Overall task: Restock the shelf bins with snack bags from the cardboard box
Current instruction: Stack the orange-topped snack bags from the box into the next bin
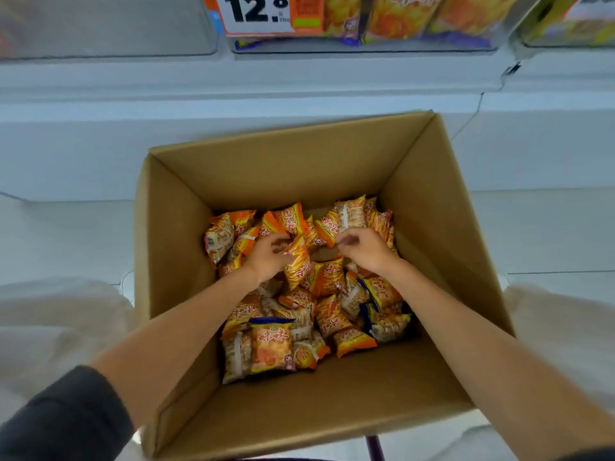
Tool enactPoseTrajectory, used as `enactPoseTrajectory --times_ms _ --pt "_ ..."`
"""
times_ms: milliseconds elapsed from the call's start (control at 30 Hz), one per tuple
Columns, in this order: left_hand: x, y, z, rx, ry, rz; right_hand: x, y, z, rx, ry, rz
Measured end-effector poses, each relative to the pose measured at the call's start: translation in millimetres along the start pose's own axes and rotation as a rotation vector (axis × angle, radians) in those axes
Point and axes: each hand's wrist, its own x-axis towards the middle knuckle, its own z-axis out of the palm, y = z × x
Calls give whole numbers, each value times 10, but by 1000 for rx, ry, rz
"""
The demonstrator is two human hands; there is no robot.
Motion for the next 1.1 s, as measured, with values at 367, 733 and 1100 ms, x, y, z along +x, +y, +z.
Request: enactPoseTrajectory --times_ms 367,733,1100 --pt "-263 388 -123 -706 -120 -167 -135 -463 40 324 -264 -40" --pt "-185 146 -178 -573 -38 -323 129 -17 132 74 -109 202" --pt "-201 22 -151 -376 96 -214 355 680 749 -316 -81 56"
